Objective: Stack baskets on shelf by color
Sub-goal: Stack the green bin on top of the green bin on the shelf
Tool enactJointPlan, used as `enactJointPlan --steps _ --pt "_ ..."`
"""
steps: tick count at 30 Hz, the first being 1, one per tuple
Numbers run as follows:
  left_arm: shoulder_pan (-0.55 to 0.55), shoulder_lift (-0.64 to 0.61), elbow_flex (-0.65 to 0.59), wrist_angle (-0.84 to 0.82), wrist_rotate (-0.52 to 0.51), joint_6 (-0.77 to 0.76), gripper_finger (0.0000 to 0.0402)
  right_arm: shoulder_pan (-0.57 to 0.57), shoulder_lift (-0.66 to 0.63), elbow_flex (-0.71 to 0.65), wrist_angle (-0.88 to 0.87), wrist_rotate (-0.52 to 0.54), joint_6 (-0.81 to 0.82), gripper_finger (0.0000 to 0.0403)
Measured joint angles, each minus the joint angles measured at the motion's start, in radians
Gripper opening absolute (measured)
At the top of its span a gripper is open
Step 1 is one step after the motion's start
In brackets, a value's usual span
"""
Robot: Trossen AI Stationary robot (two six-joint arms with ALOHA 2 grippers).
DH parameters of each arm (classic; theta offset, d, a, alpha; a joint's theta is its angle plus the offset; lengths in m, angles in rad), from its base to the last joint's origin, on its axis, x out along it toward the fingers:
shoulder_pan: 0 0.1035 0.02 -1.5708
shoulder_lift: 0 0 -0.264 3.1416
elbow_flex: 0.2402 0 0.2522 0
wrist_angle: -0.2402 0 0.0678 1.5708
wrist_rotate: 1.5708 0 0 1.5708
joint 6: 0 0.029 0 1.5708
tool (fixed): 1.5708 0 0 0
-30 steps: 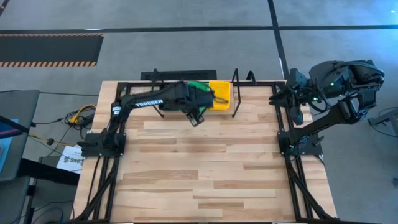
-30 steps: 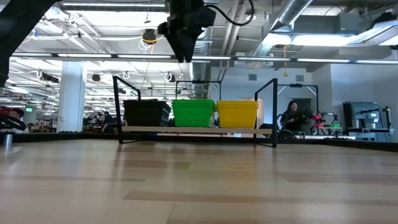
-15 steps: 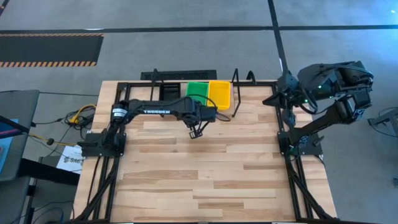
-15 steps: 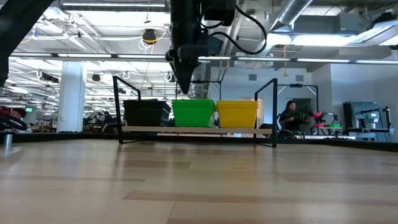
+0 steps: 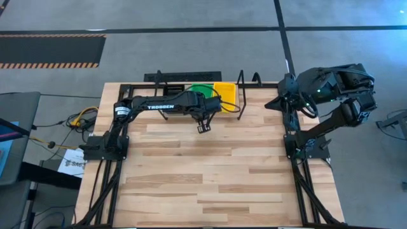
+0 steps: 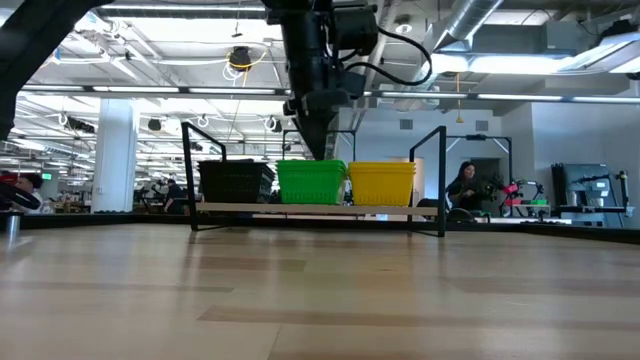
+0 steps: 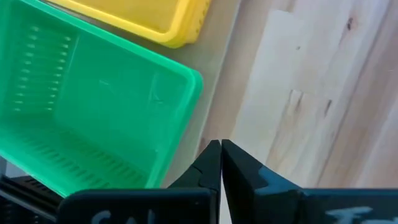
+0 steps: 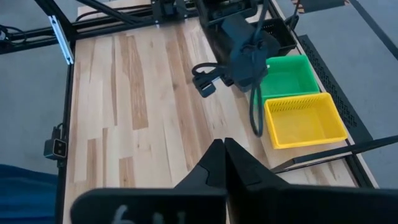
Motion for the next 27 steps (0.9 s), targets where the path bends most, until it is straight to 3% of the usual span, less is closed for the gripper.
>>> enactJointPlan --steps 3,6,9,12,19,27 --pt "0.006 0.0 0.0 -0.001 0.011 0.032 0.0 0.0 0.003 0.0 0.0 0.001 0.001 0.0006" --pt "-0.001 0.0 0.0 -0.05 0.107 0.091 0.0 0.0 0.003 0.0 0.0 0.006 0.009 0.0008" --pt "-0.02 0.0 0.0 -0.126 0.217 0.232 0.0 0.0 0.002 0.0 0.0 0.006 0.011 0.0008" --pt "-0.028 0.0 -0.01 -0.109 0.266 0.363 0.0 0.0 0.002 0.0 0.0 0.006 0.027 0.0006" --pt "0.015 -0.001 -0.084 0.018 0.142 0.409 0.0 0.0 0.002 0.0 0.0 0.006 0.035 0.0008" --pt "0.046 0.0 -0.138 0.075 0.104 0.428 0.0 0.0 0.002 0.0 0.0 0.006 0.036 0.0007"
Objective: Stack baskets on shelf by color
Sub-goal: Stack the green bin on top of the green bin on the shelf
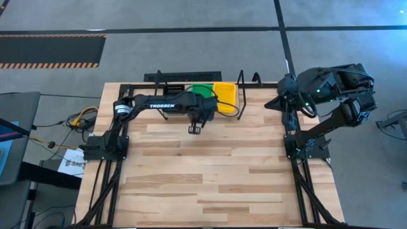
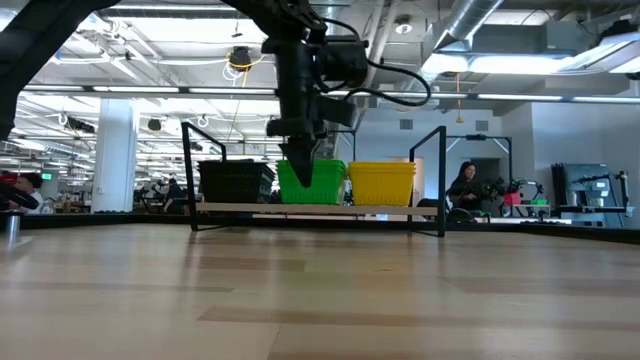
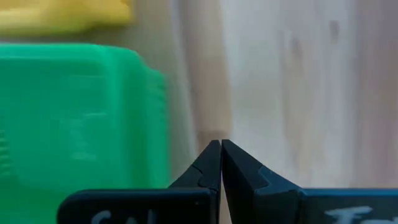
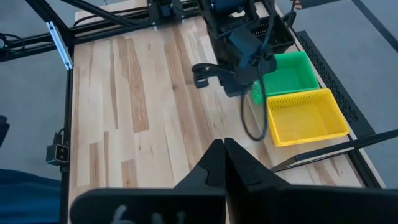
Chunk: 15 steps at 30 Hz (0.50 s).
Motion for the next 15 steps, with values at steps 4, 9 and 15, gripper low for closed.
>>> enactJointPlan --steps 4,9,15 --pt "0.001 0.0 -0.002 0.085 -0.016 -0.004 0.0 0.0 0.004 0.001 0.0 0.0 0.0 0.0008" --pt "-0.006 0.0 -0.002 0.143 -0.01 0.002 0.0 0.0 0.006 0.001 0.0 0.0 0.0 0.0008" --pt "-0.004 0.0 -0.002 0.209 -0.011 0.005 0.0 0.0 0.006 0.001 0.0 0.0 0.0 0.0008"
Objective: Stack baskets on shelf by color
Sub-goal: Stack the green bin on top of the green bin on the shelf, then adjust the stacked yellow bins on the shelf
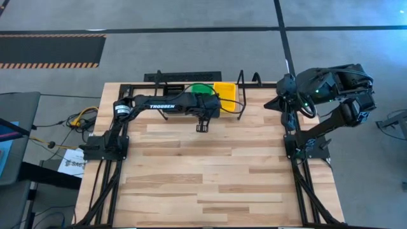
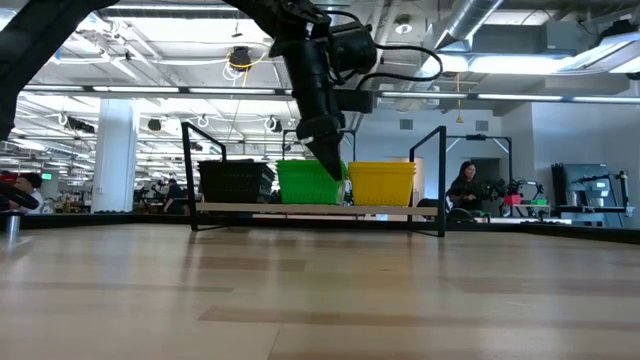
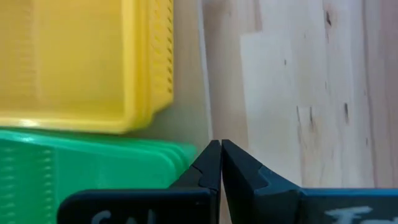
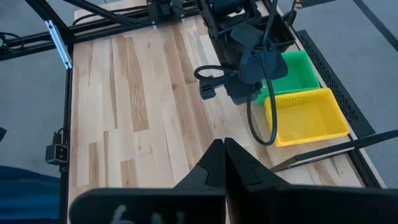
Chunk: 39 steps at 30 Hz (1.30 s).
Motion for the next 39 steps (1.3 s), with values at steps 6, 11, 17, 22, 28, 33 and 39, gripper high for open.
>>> enactJointPlan --steps 6,11,17,22,28,33,39 --pt "0.005 0.0 0.0 0.037 -0.056 0.04 0.0 0.0 0.0 0.0 0.0 0.0 0.0 0.0009" --pt "0.009 0.0 0.0 0.037 -0.126 0.067 0.0 0.0 0.0 0.0 0.0 0.0 0.023 0.0008" --pt "-0.009 0.0 0.056 -0.028 -0.103 0.023 0.0 0.0 0.0 0.0 0.0 0.0 0.024 0.001" --pt "-0.075 0.0 0.156 -0.091 -0.018 0.003 0.0 0.0 0.0 0.0 0.0 0.0 0.024 0.0009" --pt "-0.122 -0.001 0.187 -0.072 0.153 0.043 0.0 0.0 0.0 0.0 0.0 0.0 0.024 0.001" --pt "-0.125 0.002 0.14 -0.036 0.103 0.042 0.0 0.0 0.0 0.0 0.0 0.0 0.024 0.0009" --pt "-0.103 0.001 0.142 0.044 0.044 0.052 0.0 0.0 0.0 0.0 0.0 0.0 0.024 0.001"
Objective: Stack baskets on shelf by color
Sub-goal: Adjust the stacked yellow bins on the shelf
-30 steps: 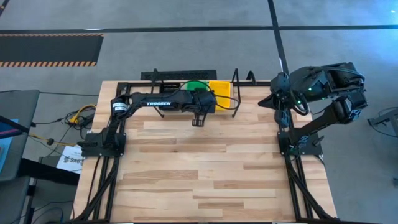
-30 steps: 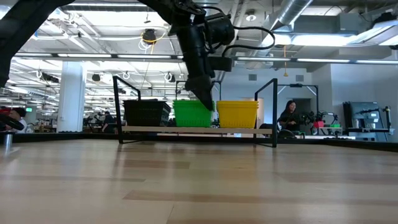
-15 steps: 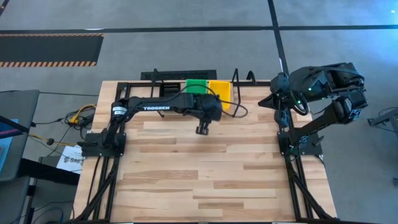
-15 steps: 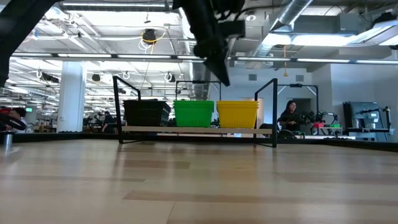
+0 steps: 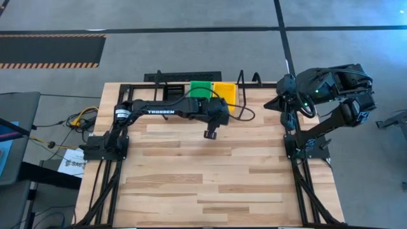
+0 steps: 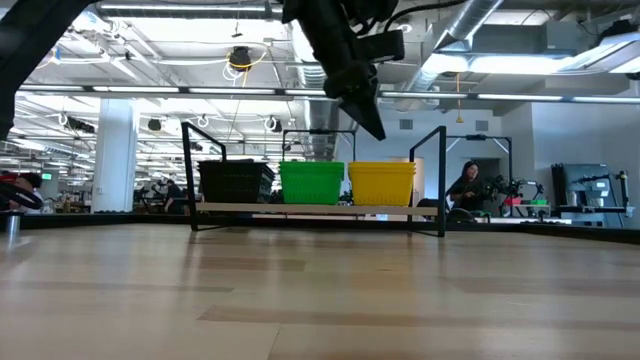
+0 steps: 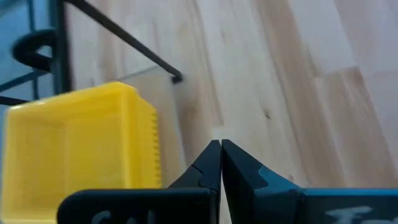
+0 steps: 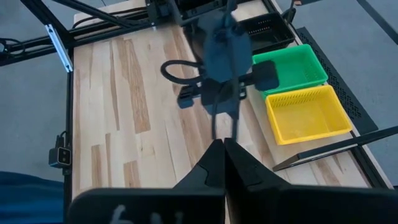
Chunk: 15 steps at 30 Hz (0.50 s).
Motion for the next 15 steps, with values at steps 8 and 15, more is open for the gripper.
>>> enactJointPlan --steps 8,15 --pt "0.027 0.0 0.0 0.021 0.046 -0.001 0.0 0.0 0.0 0.0 0.0 0.0 0.002 0.0009" --pt "0.023 0.04 -0.001 0.003 0.062 0.002 0.0 0.0 0.0 0.0 0.0 0.0 0.002 0.0009"
